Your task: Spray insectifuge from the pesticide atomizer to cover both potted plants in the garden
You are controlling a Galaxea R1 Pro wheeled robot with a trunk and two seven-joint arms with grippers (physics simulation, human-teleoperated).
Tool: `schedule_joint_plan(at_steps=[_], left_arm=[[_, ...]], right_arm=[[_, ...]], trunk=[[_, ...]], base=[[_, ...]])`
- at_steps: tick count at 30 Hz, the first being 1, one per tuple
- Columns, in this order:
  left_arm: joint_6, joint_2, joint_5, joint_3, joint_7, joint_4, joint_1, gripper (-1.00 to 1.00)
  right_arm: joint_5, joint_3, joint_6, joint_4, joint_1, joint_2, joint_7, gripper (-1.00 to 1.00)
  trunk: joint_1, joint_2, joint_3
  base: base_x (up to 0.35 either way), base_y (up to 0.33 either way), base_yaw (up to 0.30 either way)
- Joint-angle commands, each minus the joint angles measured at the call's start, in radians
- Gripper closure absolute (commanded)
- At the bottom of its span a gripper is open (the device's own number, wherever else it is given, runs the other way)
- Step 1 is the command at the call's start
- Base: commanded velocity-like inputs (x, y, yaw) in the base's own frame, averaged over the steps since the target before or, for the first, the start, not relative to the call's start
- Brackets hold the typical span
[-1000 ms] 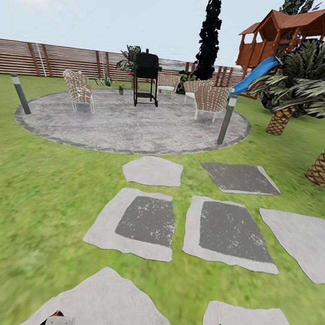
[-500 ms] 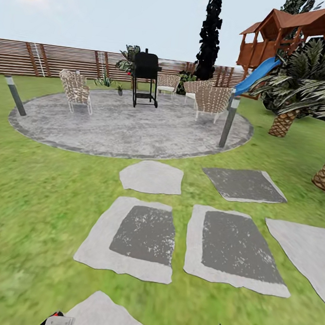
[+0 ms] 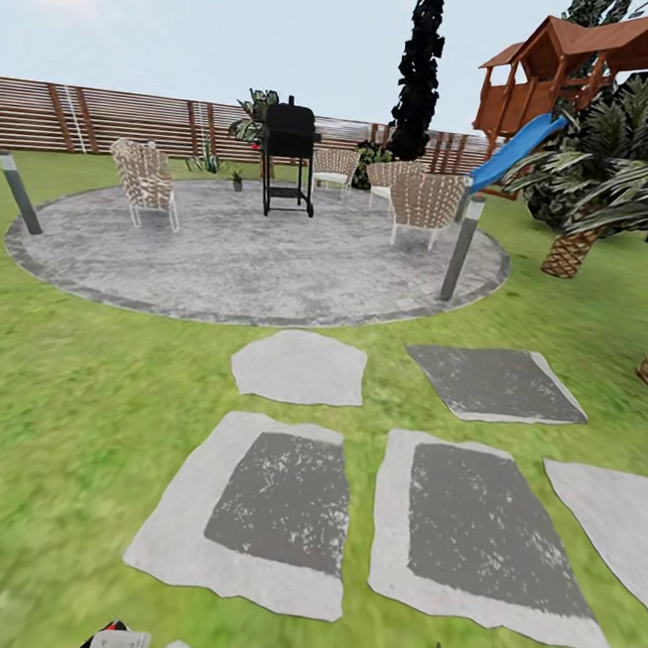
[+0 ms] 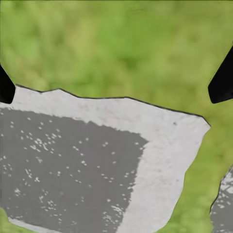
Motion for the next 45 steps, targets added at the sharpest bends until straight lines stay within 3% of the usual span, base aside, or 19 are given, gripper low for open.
schedule_joint_plan(at_steps=[1, 45], left_arm=[[-0.003, 0.001, 0.011, -0.007, -0.002, 0.001, -0.001, 1.0], [-0.004, 0.002, 0.011, -0.007, -0.002, 0.001, -0.001, 1.0]], right_arm=[[0.011, -0.007, -0.002, 0.001, -0.001, 0.0, -0.005, -1.0], [0.012, -0.007, -0.002, 0.002, -0.001, 0.0, -0.005, -1.0]], trunk=[[0.0, 0.0, -0.001], [0.0, 0.0, -0.001]], base=[[0.34, 0.0, 0.0], [0.34, 0.0, 0.0]])
